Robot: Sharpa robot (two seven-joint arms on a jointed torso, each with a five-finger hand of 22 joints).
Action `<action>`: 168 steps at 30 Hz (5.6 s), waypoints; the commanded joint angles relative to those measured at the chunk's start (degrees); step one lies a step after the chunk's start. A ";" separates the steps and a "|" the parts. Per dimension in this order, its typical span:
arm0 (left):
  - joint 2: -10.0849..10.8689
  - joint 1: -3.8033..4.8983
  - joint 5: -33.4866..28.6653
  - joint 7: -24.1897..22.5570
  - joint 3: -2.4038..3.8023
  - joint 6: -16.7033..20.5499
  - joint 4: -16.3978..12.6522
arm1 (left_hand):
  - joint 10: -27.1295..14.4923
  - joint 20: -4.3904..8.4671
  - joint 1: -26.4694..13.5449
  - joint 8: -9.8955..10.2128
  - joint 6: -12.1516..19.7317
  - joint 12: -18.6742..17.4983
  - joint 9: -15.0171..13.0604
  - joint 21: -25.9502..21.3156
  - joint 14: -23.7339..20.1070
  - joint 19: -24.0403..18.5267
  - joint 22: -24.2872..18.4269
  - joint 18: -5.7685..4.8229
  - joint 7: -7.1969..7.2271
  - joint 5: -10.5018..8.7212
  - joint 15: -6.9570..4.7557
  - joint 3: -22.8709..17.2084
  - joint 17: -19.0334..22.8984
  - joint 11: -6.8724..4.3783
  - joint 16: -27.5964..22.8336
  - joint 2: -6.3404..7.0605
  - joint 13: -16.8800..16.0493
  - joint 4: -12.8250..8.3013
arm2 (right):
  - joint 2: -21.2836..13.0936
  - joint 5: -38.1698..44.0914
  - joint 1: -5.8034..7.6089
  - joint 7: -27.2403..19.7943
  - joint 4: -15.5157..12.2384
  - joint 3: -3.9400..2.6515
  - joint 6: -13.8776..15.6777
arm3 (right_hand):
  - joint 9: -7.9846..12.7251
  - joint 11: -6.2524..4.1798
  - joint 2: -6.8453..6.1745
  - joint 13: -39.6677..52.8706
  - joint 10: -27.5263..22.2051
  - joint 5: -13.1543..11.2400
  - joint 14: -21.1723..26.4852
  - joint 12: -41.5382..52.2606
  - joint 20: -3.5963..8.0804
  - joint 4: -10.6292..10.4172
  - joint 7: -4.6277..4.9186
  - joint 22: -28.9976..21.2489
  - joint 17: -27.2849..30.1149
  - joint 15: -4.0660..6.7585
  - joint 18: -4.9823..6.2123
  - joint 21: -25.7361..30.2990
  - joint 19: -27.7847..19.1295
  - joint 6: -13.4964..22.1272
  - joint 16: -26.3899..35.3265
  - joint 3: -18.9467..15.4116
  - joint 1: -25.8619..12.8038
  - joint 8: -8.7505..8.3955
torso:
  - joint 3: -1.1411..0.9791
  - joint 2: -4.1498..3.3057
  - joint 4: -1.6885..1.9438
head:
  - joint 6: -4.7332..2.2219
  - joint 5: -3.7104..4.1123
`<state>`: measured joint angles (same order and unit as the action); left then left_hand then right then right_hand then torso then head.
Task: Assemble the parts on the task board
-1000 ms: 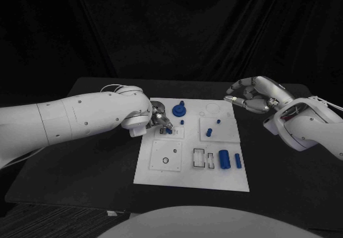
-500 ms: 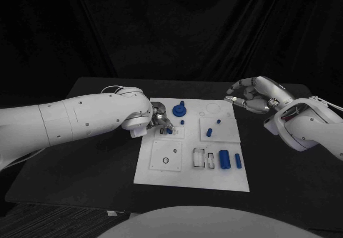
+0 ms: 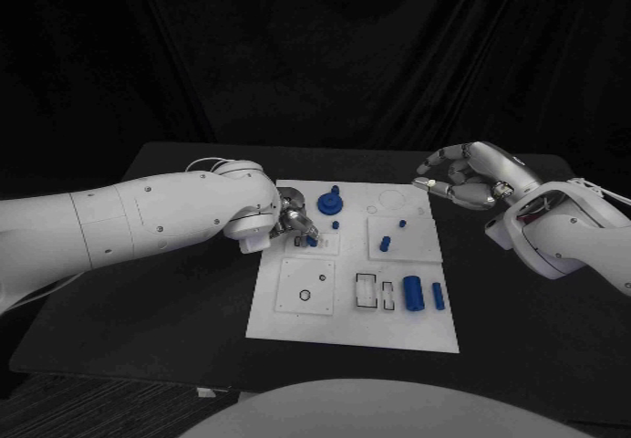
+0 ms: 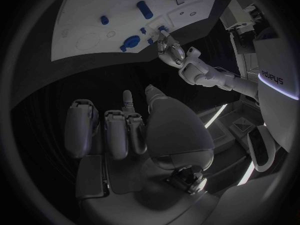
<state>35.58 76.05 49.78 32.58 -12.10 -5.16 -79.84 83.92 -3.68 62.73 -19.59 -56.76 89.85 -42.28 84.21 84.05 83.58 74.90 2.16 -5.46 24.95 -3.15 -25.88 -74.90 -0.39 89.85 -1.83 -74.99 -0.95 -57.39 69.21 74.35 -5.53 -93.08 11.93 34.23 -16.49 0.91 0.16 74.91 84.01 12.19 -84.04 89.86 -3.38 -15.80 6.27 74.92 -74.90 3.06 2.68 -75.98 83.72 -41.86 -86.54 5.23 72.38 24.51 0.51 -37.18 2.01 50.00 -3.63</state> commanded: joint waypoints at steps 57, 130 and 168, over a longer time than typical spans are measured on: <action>-0.16 -0.47 -0.02 -0.27 -0.07 -2.38 0.75 | 6.08 0.38 -6.28 -9.76 5.37 0.15 -6.52 -2.08 5.95 -1.03 9.26 0.45 2.28 -21.93 -0.03 15.05 -15.10 -0.26 0.15 1.30 -15.01 11.93 | -0.29 0.08 -0.51 1.11 0.00 -0.03 -0.69 | 0.16 0.26 -0.13 15.09 5.99 0.70 -4.30 0.14 -0.21 0.33 0.08 10.42 -7.78 -0.37 0.76 0.61 -0.37 -0.29 0.45 0.00 0.92 0.36 | -0.01 -0.02 -0.01 | 0.00 -0.08; -3.43 2.95 4.15 -9.34 -0.05 -7.52 16.94 | 6.08 1.83 0.02 -15.60 1.57 0.15 -11.65 0.23 5.95 1.67 11.59 -0.36 4.45 -21.74 -1.60 23.25 -15.10 -2.07 0.15 0.54 -15.01 16.01 | -0.74 0.08 -0.61 0.62 -0.49 -0.03 -0.62 | 0.42 0.22 -0.16 15.09 5.99 1.07 -4.43 0.14 -0.20 -0.29 0.06 10.50 -8.19 -0.34 0.70 0.45 -0.21 -0.28 0.24 -0.42 0.57 0.38 | 0.02 -0.04 -0.04 | 0.00 -0.10; -5.09 1.82 4.15 -8.07 -0.05 -9.61 19.21 | 6.08 1.18 1.16 -9.28 3.91 0.15 -9.71 -0.90 5.95 0.82 11.32 -0.08 3.12 -21.72 -0.75 25.41 -15.10 -1.00 0.15 -0.70 -15.01 16.74 | -0.75 0.08 -0.71 0.79 -0.48 -0.03 -0.85 | 0.57 0.22 0.08 15.09 5.99 1.92 -4.43 0.14 -0.18 -0.36 0.06 10.48 -8.13 -0.32 0.72 0.57 -0.22 -0.29 0.27 -0.37 0.73 0.40 | -0.03 -0.02 -0.02 | 0.00 0.04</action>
<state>30.65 77.99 54.00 24.58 -12.21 -13.61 -60.65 84.04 -2.04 63.31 -29.06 -52.61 89.85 -52.05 83.51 84.05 83.97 74.94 2.16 -2.06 3.07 -4.40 -0.64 -74.91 -1.91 89.85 -2.43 -74.99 15.88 -58.10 69.19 73.79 -5.31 -93.46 11.94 33.60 -15.99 0.91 0.13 74.92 84.01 13.93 -84.04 89.86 -3.58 -15.97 6.27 74.93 -74.90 3.06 2.68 -75.55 83.52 -41.87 -86.31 5.06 72.87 24.74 0.47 -37.19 1.98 50.00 -3.65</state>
